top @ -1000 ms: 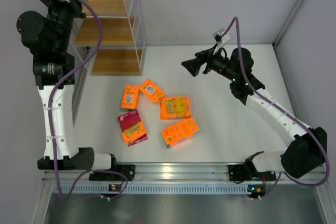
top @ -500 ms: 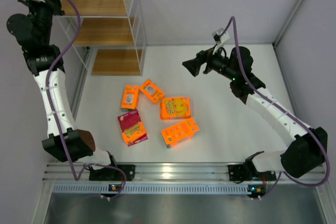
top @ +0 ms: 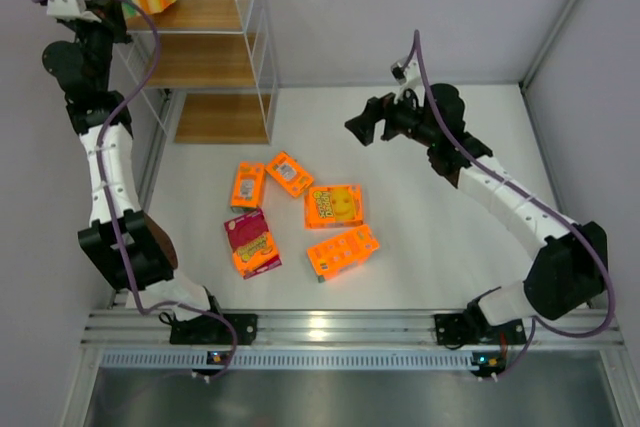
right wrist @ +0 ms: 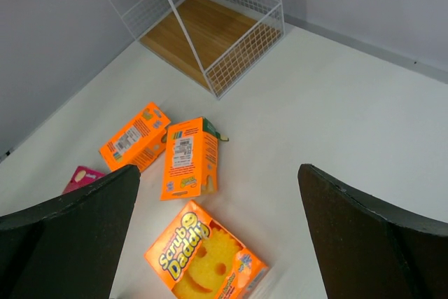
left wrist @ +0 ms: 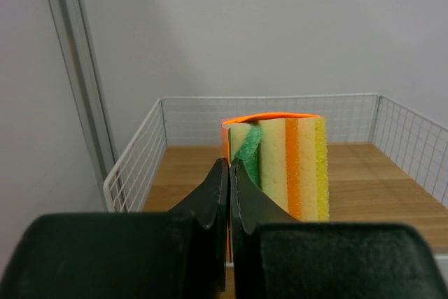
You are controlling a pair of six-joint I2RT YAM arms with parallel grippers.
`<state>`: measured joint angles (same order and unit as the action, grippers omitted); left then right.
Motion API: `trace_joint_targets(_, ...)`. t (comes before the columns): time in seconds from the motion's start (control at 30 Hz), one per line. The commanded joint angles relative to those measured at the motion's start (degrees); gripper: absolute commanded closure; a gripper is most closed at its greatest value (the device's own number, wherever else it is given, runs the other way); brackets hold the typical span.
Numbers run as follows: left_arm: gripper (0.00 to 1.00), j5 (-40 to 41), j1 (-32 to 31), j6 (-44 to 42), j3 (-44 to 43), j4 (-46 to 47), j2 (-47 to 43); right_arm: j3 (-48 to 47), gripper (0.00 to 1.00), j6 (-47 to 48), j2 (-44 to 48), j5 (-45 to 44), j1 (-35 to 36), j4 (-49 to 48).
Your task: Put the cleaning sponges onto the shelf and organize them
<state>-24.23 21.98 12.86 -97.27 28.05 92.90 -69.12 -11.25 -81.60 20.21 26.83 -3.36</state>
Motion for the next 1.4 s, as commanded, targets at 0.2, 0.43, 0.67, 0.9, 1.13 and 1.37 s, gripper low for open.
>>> trace_joint_targets(0.2,1.00,2.88,1.04,-5.39,7.63,5.70,-3.00,-5.32,0.01,2.37,-3.47,0.36,0.42,-0.07)
trace_joint_targets(0.43,1.00,4.80,2.89,-5.48,8.41,5.70,-1.32,-6.37,0.00,1.84,-4.35,0.54,0.24,0.28)
trace_joint_targets(0.67,1.00,3.49,4.39,-7.07,11.05,5.78,-0.97,-7.08,0.00,1.75,-4.97,0.97,0.33,0.98)
trace_joint_targets(0.9,1.00,5.15,4.65,-7.59,8.51,5.78,3.24,-5.68,0.00,1.75,-4.09,1.50,0.42,0.72)
trace_joint_targets(1.13,0.83,2.27,4.57,-8.47,6.04,5.78,4.30,-6.55,0.00,1.84,-4.71,3.26,0.33,1.60)
trace_joint_targets(1.37,0.02,-4.69,4.57,-1.10,9.29,5.70,-2.44,-5.32,0.00,1.41,-3.48,5.19,0.42,2.48)
